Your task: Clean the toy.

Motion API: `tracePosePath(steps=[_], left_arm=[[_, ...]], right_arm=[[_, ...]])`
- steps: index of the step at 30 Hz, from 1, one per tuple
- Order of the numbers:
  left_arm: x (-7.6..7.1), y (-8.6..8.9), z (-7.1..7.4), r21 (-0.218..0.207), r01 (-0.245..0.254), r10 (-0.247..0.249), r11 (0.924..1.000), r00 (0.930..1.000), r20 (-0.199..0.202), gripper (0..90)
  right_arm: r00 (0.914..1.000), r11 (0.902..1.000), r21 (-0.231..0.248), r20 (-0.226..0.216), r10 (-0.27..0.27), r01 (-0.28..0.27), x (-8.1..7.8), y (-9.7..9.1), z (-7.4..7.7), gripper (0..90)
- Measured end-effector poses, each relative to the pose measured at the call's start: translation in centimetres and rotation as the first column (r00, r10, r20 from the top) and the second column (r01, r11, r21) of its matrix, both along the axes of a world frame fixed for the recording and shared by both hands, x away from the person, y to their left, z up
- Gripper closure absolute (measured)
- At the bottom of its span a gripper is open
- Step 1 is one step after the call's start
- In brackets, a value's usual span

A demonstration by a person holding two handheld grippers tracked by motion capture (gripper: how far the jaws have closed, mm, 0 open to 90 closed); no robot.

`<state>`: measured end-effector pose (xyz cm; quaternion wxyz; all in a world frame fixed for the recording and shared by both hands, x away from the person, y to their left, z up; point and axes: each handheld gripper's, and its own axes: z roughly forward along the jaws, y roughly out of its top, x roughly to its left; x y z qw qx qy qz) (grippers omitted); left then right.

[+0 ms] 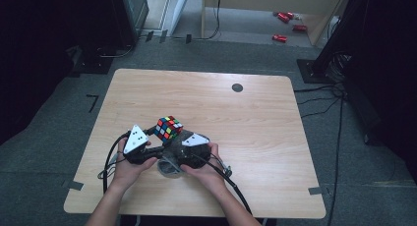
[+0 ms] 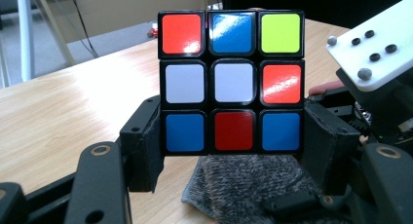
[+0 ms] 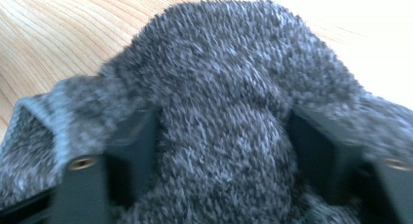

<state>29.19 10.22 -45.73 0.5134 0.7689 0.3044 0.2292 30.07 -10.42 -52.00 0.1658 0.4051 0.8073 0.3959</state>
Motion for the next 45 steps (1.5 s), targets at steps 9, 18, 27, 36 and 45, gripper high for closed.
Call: tracePosePath(steps=[9,18,27,36,45], left_arm=[[-0.1,-0.5,-0.2,0.004,0.019,-0.019,0.9998,0.9998,-0.009,35.5],[-0.3,-1.7,-0.7,0.031,0.063,-0.063,0.9975,0.9979,-0.019,35.6],[-1.5,-4.2,-1.7,0.076,0.162,-0.161,0.9838,0.9866,-0.027,35.7],[-3.0,-6.7,-2.2,0.093,0.276,-0.274,0.9566,0.961,-0.037,35.7],[-3.2,-6.5,-1.8,0.079,0.295,-0.294,0.9524,0.9556,-0.019,35.8]], right_arm=[[0.9995,0.9987,0.049,-0.027,0.014,-0.013,-0.6,-2.5,0.4,71.0],[0.9982,0.9926,0.12,0.056,-0.025,0.018,-3.0,-7.5,3.2,72.4],[0.9845,0.9663,0.255,0.157,-0.079,0.037,-4.8,-11.8,7.7,71.7],[0.9837,0.943,0.333,0.167,-0.067,0.008,-5.3,-11.2,8.3,70.6],[0.9903,0.935,0.351,0.103,-0.093,0.051,-4.6,-11.4,6.7,70.5]])
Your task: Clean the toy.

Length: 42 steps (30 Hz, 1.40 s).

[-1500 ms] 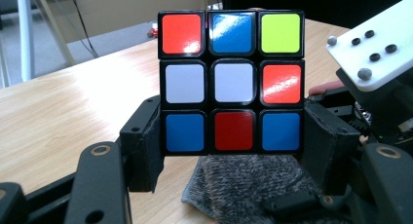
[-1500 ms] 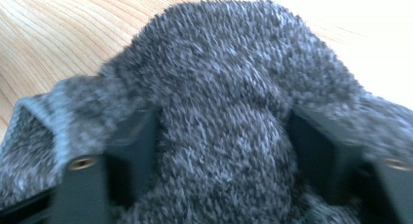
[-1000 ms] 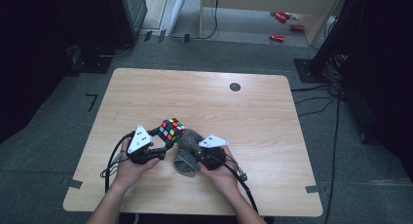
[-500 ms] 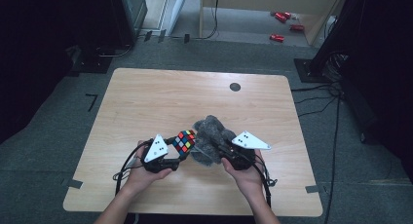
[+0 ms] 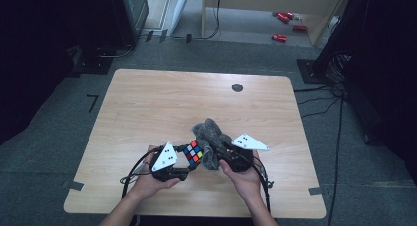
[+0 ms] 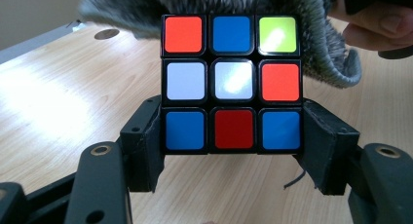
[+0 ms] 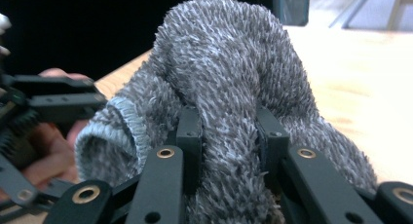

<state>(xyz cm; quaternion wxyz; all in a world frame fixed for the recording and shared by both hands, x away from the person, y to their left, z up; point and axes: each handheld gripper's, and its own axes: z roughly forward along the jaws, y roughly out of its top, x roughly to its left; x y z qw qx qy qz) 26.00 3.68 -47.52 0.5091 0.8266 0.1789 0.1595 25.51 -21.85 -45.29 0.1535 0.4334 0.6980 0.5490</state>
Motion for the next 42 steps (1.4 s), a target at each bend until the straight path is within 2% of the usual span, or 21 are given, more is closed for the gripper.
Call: tracePosePath(steps=[3,6,8,10,12,15,18,22,25,28,32,34,37,40,42], left_arm=[[0.0,-0.2,-0.2,0.001,-0.002,0.002,1.0,0.9999,-0.01,35.8],[-0.1,-0.5,-0.3,0.004,0.011,-0.011,0.9999,0.9999,-0.013,35.8],[-0.4,-0.7,-0.2,0.002,0.023,-0.023,0.9997,0.9997,-0.005,35.8],[-0.6,-0.8,0.0,-0.006,0.03,-0.03,0.9995,0.9996,-0.001,35.8],[-0.4,-0.5,0.2,-0.011,0.026,-0.026,0.9996,0.9997,0.002,35.8],[0.0,0.1,0.3,-0.028,0.003,-0.003,0.9996,1.0,-0.009,35.8],[0.3,0.5,0.3,-0.034,-0.013,0.013,0.9993,0.9998,-0.015,35.8],[0.1,-0.1,0.1,-0.019,0.005,-0.005,0.9998,0.9997,-0.025,35.8],[-0.5,-0.7,0.2,-0.013,0.038,-0.038,0.9992,0.9992,-0.011,35.8],[-0.5,-0.4,0.8,-0.026,0.037,-0.037,0.999,0.9993,-0.005,35.8],[0.2,0.4,0.7,-0.047,0.006,-0.007,0.9989,0.9996,-0.028,35.8],[0.3,0.3,0.5,-0.04,0.006,-0.008,0.9992,0.9992,-0.04,35.8],[0.0,-0.2,0.3,-0.02,0.019,-0.02,0.9996,0.9993,-0.032,35.8],[-0.3,-0.5,0.3,-0.016,0.026,-0.026,0.9995,0.9995,-0.017,35.8],[-0.2,-0.3,0.4,-0.016,0.02,-0.021,0.9997,0.9997,-0.016,35.8]], right_arm=[[1.0,1.0,-0.002,-0.007,0.006,-0.006,-0.1,0.0,0.2,70.6],[0.999,0.9991,0.015,0.021,0.04,-0.04,-0.6,0.4,1.2,70.5],[0.9981,0.9991,0.002,0.046,0.042,-0.042,-0.9,0.8,1.7,70.4],[0.9985,0.9995,0.004,0.046,0.03,-0.03,-0.7,0.8,1.6,70.3],[0.9995,0.9997,0.02,0.027,0.015,-0.015,-0.5,0.5,1.2,70.3],[0.9999,0.9998,0.008,-0.005,-0.015,0.015,-0.1,-0.1,0.4,70.3],[0.9997,0.9998,0.016,-0.024,-0.01,0.011,-0.1,-0.3,0.3,70.4],[0.9995,0.9994,0.02,0.015,0.028,-0.029,-0.8,0.6,1.3,70.3],[0.9992,0.9996,0.018,0.033,0.023,-0.023,-0.8,0.9,1.5,70.1],[0.9998,0.9994,0.033,0.018,-0.01,0.009,-0.4,0.2,0.9,70.1],[0.9997,0.9991,0.036,-0.008,-0.021,0.022,-0.3,-0.3,0.6,70.1],[1.0,0.9993,0.036,-0.002,-0.006,0.006,-0.6,0.1,0.8,70.1],[0.9997,0.9993,0.034,0.022,0.013,-0.013,-1.0,0.9,1.4,70.1],[0.9992,0.9997,0.023,0.04,0.006,-0.007,-1.1,1.1,1.5,70.1],[0.9995,0.9997,0.021,0.031,-0.01,0.009,-0.8,0.8,1.1,70.0]])
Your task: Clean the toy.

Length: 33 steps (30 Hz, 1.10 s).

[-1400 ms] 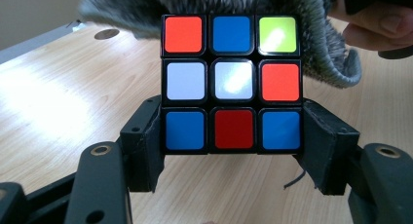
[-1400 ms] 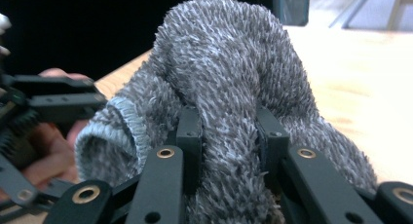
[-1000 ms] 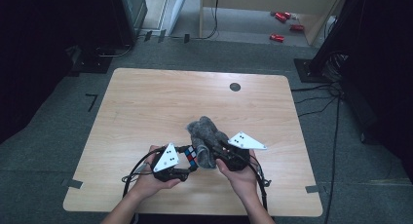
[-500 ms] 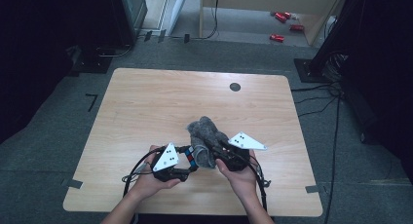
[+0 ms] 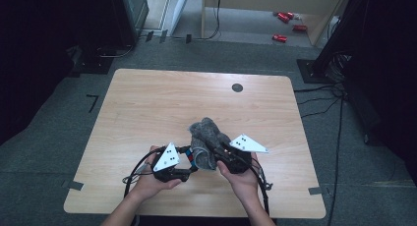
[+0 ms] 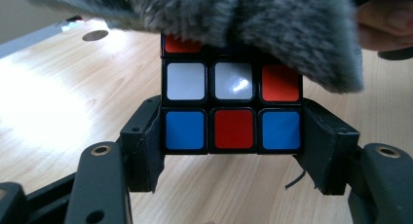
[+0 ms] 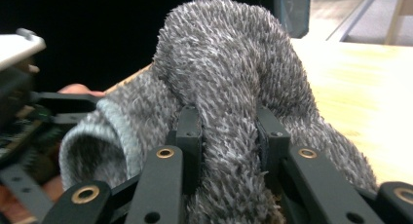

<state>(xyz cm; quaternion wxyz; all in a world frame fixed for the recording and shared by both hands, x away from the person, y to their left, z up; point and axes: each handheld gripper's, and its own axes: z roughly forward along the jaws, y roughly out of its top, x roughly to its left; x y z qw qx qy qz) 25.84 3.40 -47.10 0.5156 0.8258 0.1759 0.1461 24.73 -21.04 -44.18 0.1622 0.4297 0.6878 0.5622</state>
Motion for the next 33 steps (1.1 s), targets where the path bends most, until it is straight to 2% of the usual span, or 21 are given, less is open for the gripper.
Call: tracePosePath(steps=[2,5,8,11,14,18,22,26,29,33], left_arm=[[0.3,0.3,0.0,-0.004,-0.017,0.017,0.9999,0.9998,-0.006,35.8],[0.5,0.5,-0.1,-0.006,-0.027,0.027,0.9996,0.9995,-0.016,35.8],[0.3,0.1,-0.3,-0.001,-0.02,0.02,0.9998,0.9996,-0.018,35.8],[-0.1,-0.3,-0.2,-0.007,0.002,-0.002,1.0,1.0,-0.007,35.8],[-0.2,-0.2,0.0,-0.004,0.006,-0.006,1.0,1.0,0.004,35.8],[0.3,0.4,0.1,-0.01,-0.022,0.022,0.9997,0.9998,-0.004,35.8],[0.4,0.5,0.0,-0.015,-0.027,0.027,0.9995,0.9996,-0.01,35.8],[0.0,0.0,0.0,-0.011,-0.01,0.01,0.9999,0.9999,-0.002,35.8],[-0.1,-0.1,0.0,-0.007,-0.001,0.001,1.0,1.0,0.007,35.8],[0.2,0.3,0.1,-0.014,-0.016,0.016,0.9998,0.9999,0.002,35.8]], right_arm=[[0.9999,0.9998,-0.015,-0.008,-0.013,0.013,0.2,-0.2,-0.4,70.1],[0.9998,0.9999,-0.012,-0.019,-0.006,0.006,0.0,-0.3,-0.5,70.1],[0.9998,0.9998,-0.003,0.003,0.017,-0.017,-0.4,0.2,0.1,70.1],[0.9996,0.9998,-0.002,0.021,0.018,-0.018,-0.6,0.5,0.5,70.0],[1.0,0.9999,0.009,0.007,-0.005,0.005,-0.2,0.0,0.1,70.0],[0.9998,0.9999,0.003,-0.014,-0.015,0.015,-0.1,-0.4,-0.4,70.0],[1.0,1.0,0.001,0.003,0.005,-0.005,-0.4,0.2,0.1,70.0],[0.9997,0.9999,0.0,0.022,0.011,-0.011,-0.5,0.4,0.4,69.9],[0.9999,1.0,0.001,0.011,-0.005,0.005,-0.2,0.0,0.0,69.9],[0.9998,0.9998,-0.005,-0.006,-0.019,0.019,0.0,-0.3,-0.5,69.9]])
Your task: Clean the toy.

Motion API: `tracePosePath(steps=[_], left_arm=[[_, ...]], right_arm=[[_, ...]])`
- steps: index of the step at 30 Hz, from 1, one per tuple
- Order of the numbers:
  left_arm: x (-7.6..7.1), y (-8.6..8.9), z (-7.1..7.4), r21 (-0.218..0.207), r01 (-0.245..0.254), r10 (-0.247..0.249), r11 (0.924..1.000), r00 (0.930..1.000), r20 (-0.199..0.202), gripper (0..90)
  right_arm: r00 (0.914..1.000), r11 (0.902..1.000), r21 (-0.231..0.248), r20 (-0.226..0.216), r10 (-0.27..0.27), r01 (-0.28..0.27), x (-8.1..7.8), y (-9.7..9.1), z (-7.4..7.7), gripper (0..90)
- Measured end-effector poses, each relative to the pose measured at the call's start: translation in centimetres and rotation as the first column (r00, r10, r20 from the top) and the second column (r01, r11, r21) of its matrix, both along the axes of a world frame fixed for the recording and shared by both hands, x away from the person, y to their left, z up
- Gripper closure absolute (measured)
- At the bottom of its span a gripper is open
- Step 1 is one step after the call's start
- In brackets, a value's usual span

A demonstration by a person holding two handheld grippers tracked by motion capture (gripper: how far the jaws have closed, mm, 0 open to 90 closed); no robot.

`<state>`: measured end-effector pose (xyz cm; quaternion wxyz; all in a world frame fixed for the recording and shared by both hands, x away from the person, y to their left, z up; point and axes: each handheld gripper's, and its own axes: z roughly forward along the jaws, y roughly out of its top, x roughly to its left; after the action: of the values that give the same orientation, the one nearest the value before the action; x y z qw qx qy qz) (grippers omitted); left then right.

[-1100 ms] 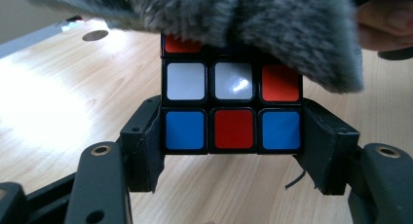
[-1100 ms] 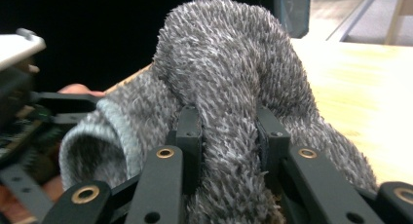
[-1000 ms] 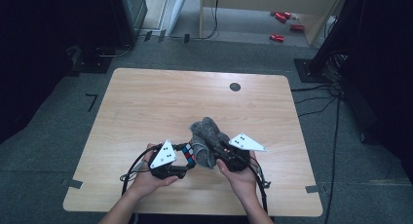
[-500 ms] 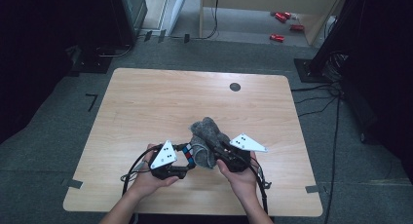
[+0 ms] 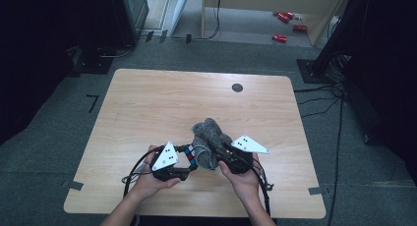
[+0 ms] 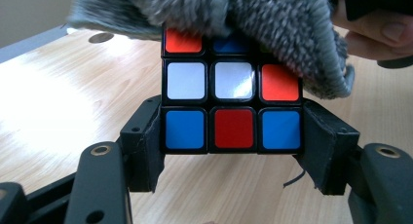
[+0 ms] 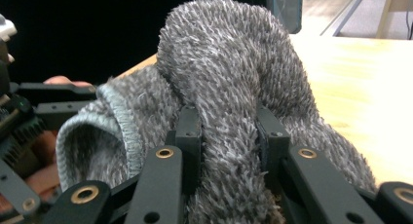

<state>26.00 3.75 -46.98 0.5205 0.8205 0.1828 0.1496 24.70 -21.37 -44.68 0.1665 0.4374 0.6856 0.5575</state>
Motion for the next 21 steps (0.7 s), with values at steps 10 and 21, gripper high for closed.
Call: tracePosePath(steps=[10,21], left_arm=[[-0.33,-0.53,-0.12,0.003,0.014,-0.014,0.9999,0.9999,0.001,35.8],[-0.13,-0.46,-0.37,0.013,0.014,-0.014,0.9998,0.9998,-0.01,35.8]], right_arm=[[0.9995,0.9998,-0.004,0.026,0.018,-0.018,-0.46,0.56,0.87,69.9],[0.9996,0.9997,0.0,0.017,0.024,-0.024,-0.51,0.65,0.79,69.9]])
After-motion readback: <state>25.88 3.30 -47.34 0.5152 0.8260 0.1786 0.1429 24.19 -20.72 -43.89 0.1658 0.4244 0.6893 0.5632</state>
